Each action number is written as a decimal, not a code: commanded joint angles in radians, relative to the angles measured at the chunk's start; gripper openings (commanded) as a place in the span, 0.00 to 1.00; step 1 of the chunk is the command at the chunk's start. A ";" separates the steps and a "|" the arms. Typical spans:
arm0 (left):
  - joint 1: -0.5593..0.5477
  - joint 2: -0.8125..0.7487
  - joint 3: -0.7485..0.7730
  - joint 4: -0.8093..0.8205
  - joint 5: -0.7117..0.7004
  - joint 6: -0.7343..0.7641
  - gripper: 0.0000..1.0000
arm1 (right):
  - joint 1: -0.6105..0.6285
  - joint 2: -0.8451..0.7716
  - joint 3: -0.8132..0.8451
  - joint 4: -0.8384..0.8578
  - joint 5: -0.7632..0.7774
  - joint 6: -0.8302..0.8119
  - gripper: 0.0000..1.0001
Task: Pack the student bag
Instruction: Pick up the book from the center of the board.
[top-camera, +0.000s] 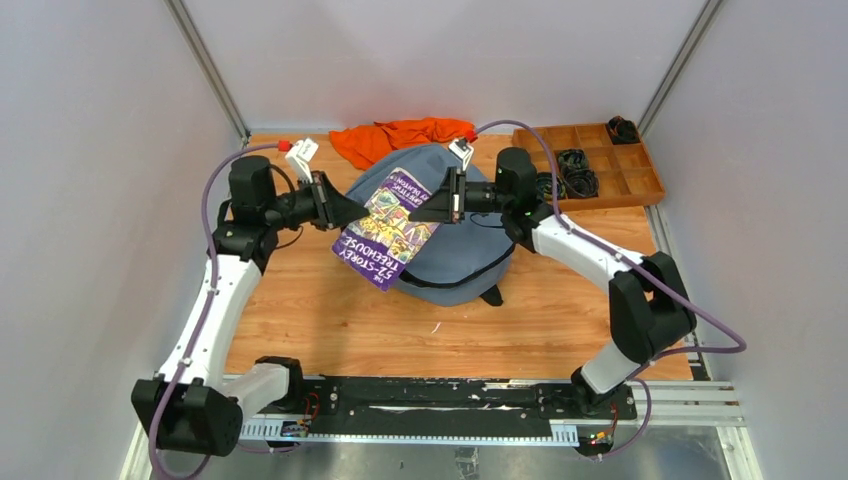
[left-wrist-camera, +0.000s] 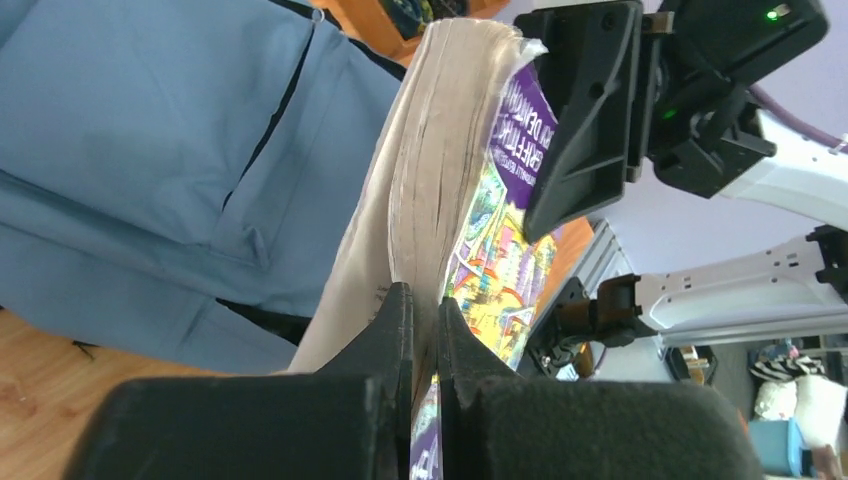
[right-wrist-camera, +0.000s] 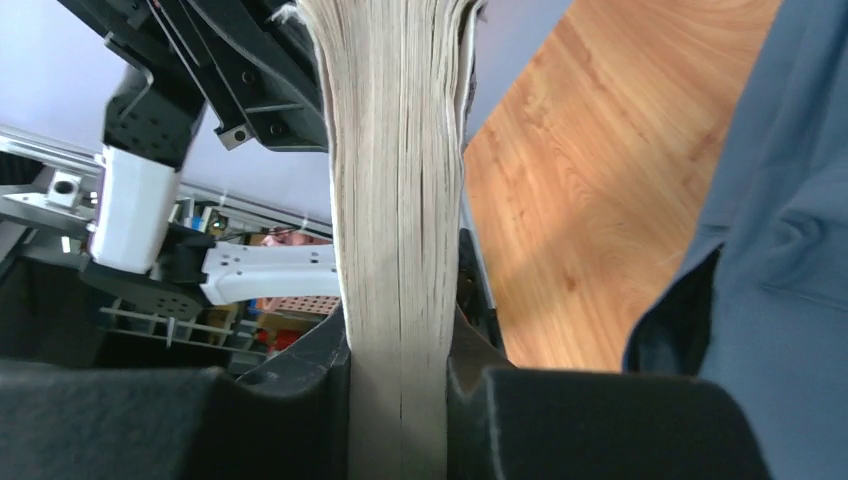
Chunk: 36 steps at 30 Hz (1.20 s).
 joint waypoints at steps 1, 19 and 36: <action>-0.082 0.069 0.047 0.016 -0.028 0.035 0.14 | 0.007 -0.110 -0.058 -0.025 0.003 -0.038 0.00; -0.097 0.038 -0.187 0.471 -0.195 -0.491 0.99 | -0.203 -0.630 -0.430 -0.007 0.643 0.215 0.00; -0.177 0.199 -0.134 0.540 -0.062 -0.573 1.00 | -0.138 -0.268 -0.340 0.569 0.395 0.523 0.00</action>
